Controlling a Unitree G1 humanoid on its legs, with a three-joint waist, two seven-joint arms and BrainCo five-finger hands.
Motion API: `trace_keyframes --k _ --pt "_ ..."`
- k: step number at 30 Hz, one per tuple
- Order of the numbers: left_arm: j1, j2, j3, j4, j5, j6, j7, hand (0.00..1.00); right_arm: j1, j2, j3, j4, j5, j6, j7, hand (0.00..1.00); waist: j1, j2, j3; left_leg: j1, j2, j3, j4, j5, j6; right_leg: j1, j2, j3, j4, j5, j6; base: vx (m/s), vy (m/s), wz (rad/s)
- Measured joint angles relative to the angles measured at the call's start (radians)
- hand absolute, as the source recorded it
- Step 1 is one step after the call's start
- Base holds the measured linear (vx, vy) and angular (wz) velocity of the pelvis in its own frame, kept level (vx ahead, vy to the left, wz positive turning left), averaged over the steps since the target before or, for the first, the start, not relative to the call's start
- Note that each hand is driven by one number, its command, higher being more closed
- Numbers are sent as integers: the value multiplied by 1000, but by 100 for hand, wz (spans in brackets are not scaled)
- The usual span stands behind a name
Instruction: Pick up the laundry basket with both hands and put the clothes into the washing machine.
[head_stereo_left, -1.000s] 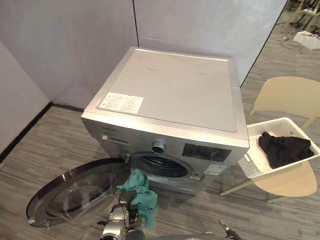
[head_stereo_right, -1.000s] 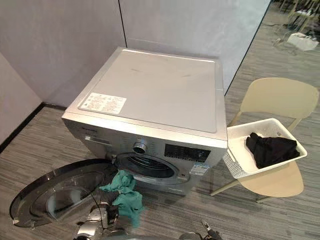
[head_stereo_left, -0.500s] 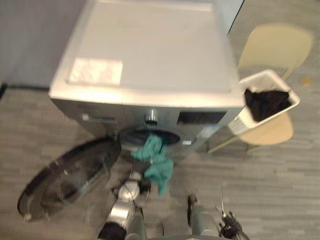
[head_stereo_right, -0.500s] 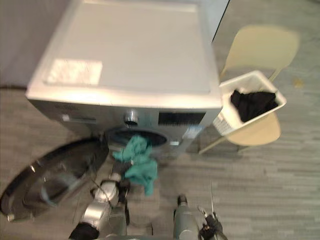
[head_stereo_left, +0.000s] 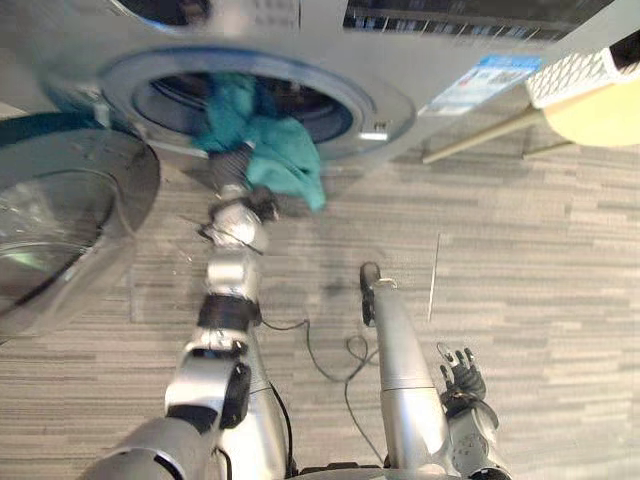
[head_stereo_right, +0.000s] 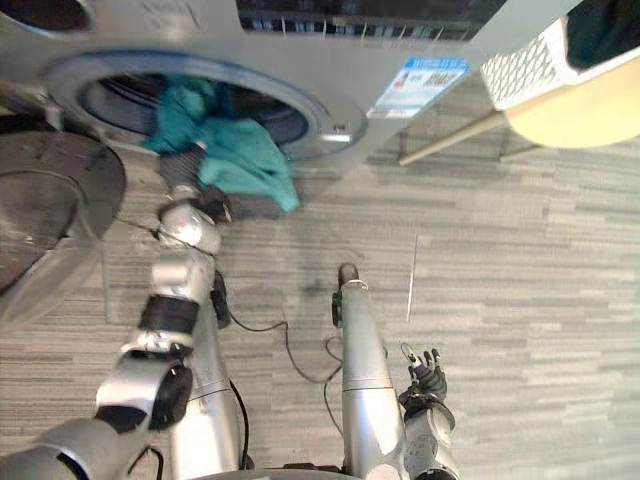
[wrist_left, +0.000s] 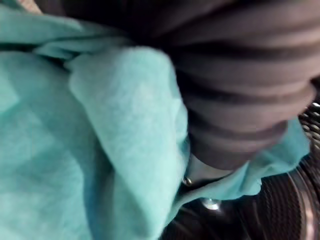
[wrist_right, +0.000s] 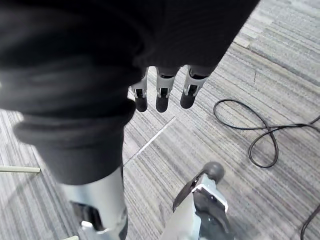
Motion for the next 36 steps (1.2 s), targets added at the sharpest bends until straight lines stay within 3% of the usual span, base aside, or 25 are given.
trace_keyframes --k 4,9,13,14,17,18,23,25,29,32,35,36 --pt "-205 147 -26 112 -37 25 -6 100 0 4 12 -3 20 -6 3 0 -4 -23 32 -53 23 18 23 -7 6 -52 15 20 -11 21 12 -33 33 -26" --pt "-499 310 -203 147 24 62 -37 100 0 -5 12 14 45 -5 17 0 -12 -25 49 -87 44 53 40 -17 26 -84 31 49 -38 45 29 -26 55 -23" --pt "-756 409 -316 144 -1 33 -50 100 1 -9 3 56 58 -2 33 0 -24 -25 49 -109 59 59 62 -25 40 -93 40 53 -46 51 36 -12 75 -16" --pt "-766 428 -342 145 -36 -7 -42 100 7 -11 2 65 64 -1 35 0 -30 -24 51 -119 60 60 69 -27 43 -100 40 53 -46 51 36 -1 63 -7" --pt "-841 453 -375 141 -70 -10 -3 100 28 -12 -13 73 77 -1 36 0 -20 -23 69 -136 59 59 81 -27 43 -115 40 52 -31 51 36 6 57 -1" --pt "-846 474 -392 142 -78 -20 39 0 33 -11 -19 88 78 -1 36 0 -25 -24 71 -146 59 59 88 -27 44 -124 40 51 -27 51 36 4 54 -3" --pt "-855 502 -416 147 -27 -18 201 0 70 -10 -23 128 86 -2 31 0 -35 -24 71 -160 61 49 102 -28 46 -130 40 43 -21 51 36 -2 54 0" --pt "-855 502 -418 150 15 -11 222 0 76 -10 -23 129 86 -4 27 0 -39 -24 71 -166 60 47 104 -29 48 -130 38 40 -23 51 36 -10 69 3" --pt "-855 481 -452 236 -83 -20 162 0 75 -8 -14 123 85 -4 27 0 -27 -25 71 -171 60 44 105 -29 49 -130 36 36 -25 54 40 -10 62 2" --pt "-854 463 -451 298 -92 2 109 0 75 -12 -9 126 85 -2 26 0 -19 -25 71 -180 60 34 105 -29 49 -130 36 27 -31 59 40 -8 50 0" --pt "-827 457 -458 352 -38 43 41 0 75 -22 18 128 84 0 27 0 -18 -26 70 -190 55 18 110 -29 49 -126 32 12 -36 60 40 -1 59 4" --pt "-811 453 -476 370 47 71 12 0 75 -27 32 130 83 1 29 0 -17 -27 70 -190 54 13 111 -29 49 -121 32 9 -37 60 40 7 60 2"
